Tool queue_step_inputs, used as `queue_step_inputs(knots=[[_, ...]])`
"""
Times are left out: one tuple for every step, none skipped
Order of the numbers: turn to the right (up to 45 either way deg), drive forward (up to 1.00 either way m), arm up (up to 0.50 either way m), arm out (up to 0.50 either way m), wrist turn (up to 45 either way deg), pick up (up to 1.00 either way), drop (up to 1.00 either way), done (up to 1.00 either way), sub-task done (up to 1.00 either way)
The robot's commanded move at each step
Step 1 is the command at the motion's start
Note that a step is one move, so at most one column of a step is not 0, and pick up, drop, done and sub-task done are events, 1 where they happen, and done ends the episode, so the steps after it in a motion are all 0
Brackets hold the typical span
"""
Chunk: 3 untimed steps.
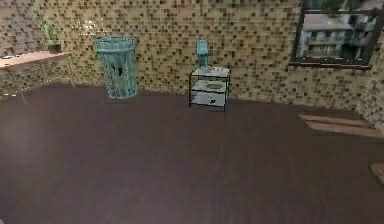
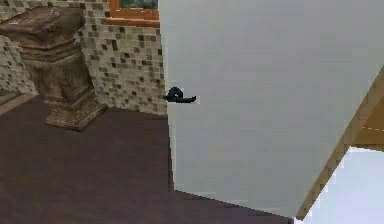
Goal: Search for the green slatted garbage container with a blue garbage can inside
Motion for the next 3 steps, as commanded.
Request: queue_step_inputs(knots=[[0.0, 0.6, 0.0, 0.0, 0.0, 0.0, 0.0, 0.0, 0.0], [-24.0, 0.0, 0.0, 0.0, 0.0, 0.0, 0.0, 0.0, 0.0], [0.0, 1.0, 0.0, 0.0, 0.0, 0.0, 0.0, 0.0, 0.0]])
